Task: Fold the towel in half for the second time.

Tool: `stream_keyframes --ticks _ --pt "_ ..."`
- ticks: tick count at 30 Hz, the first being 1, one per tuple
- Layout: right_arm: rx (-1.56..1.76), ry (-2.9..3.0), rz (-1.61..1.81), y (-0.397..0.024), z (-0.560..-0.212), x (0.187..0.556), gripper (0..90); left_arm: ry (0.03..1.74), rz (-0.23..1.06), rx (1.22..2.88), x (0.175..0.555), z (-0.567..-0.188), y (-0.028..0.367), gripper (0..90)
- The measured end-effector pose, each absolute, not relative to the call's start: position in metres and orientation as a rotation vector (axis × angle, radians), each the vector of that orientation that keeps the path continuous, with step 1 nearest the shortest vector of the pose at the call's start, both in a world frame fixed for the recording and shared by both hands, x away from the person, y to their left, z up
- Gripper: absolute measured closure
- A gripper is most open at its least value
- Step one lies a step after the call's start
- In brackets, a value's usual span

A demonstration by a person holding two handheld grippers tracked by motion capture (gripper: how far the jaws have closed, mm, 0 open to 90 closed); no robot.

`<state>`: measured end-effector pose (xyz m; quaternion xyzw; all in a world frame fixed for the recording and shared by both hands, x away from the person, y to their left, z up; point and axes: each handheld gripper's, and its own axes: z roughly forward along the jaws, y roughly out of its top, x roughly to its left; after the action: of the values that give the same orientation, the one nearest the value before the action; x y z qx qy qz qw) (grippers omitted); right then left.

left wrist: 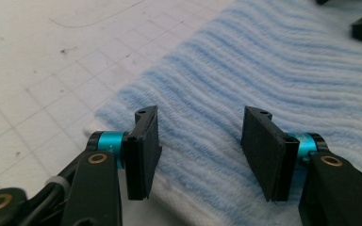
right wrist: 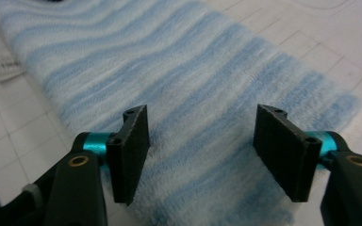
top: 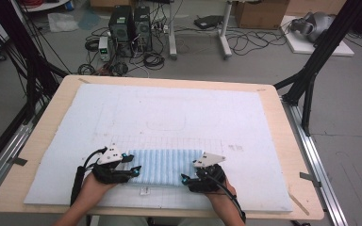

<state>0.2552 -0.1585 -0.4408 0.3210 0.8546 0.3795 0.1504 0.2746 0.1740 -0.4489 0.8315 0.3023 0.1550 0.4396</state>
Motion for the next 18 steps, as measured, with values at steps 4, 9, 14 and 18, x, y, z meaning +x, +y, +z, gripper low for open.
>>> stream_keyframes --ticks 4,9,14,18 --pt "0.878 2.474 1.051 -0.157 -0.442 0.25 32.7 0.751 0.423 2.083 0.274 -0.449 0.173 46.9" --pt "0.913 2.497 1.119 -0.169 -0.434 0.252 30.1 0.775 0.419 2.032 0.274 -0.443 0.179 46.9" --pt "0.998 2.357 1.307 -0.187 -0.421 0.271 51.6 0.809 0.323 1.871 0.295 -0.437 0.193 49.7" --pt "1.035 2.367 1.253 -0.186 -0.429 0.294 64.6 0.869 0.272 1.901 0.311 -0.444 0.194 54.9"
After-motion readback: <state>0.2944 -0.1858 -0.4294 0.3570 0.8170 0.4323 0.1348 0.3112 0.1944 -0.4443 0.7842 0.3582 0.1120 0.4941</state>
